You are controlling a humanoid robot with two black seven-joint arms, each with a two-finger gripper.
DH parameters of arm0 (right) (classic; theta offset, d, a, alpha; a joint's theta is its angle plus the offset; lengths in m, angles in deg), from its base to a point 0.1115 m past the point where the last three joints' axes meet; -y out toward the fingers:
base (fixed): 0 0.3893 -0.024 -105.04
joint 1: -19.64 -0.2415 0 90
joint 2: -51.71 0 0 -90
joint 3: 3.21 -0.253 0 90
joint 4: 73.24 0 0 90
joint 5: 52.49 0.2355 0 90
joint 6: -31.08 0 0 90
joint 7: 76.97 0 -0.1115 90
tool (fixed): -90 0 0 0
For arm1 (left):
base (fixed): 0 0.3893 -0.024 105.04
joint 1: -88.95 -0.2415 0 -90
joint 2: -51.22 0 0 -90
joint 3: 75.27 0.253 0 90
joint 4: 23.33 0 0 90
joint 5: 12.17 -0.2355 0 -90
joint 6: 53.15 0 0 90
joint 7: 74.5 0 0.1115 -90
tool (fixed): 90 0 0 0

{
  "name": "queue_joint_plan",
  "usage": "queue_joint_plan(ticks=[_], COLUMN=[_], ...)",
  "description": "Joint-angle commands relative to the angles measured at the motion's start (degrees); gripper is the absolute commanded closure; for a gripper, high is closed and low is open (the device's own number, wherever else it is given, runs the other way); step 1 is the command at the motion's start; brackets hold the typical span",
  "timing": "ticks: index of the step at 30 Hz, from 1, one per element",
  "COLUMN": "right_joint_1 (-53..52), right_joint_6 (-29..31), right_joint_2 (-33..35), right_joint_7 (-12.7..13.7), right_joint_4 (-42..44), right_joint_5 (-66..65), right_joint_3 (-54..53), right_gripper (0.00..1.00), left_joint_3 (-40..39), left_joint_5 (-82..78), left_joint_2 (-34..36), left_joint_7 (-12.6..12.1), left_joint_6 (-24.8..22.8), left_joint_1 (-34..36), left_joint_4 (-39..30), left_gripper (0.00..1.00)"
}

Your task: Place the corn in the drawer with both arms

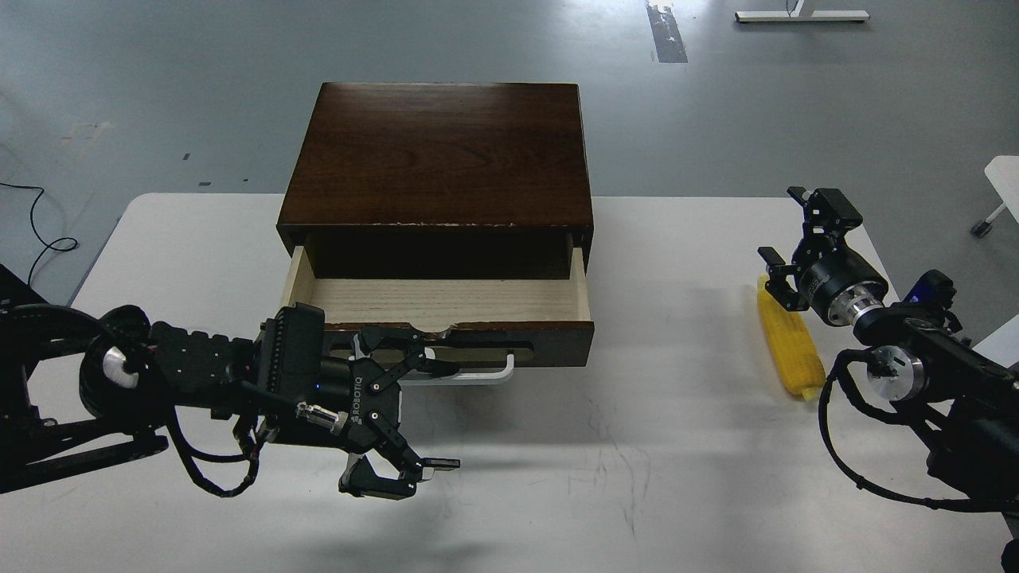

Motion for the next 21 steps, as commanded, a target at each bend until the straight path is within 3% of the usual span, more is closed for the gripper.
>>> queue_joint_plan(ticks=[1,5,18,21], right_joint_1=[0.0,0.0,0.0,0.0], right_joint_6=[0.0,0.0,0.0,0.0], right_joint_2=[0.0,0.0,-0.09,0.0], right_joint_7=[0.0,0.0,0.0,0.0], right_joint_4=[0.0,0.0,0.0,0.0], right_joint_5=[0.0,0.0,0.0,0.0], right_joint_3=[0.0,0.0,0.09,0.17], right_gripper=[0.0,0.0,0.0,0.0], left_joint_3=[-0.06,0.02,-0.15,0.02], left_joint_5=[0.0,0.0,0.0,0.0], left_joint_2=[0.37,0.9,1.6,2.13], left_joint_7=[0.02,0.02,0.1,0.98], left_joint_6=[0.9,4.05,6.16,12.39], left_joint_1=[-0.02,-0.89,-1.42,-1.6], left_joint_4=[0.24,0.59,0.68,0.07], left_gripper=[0.01,0.01,0.01,0.01])
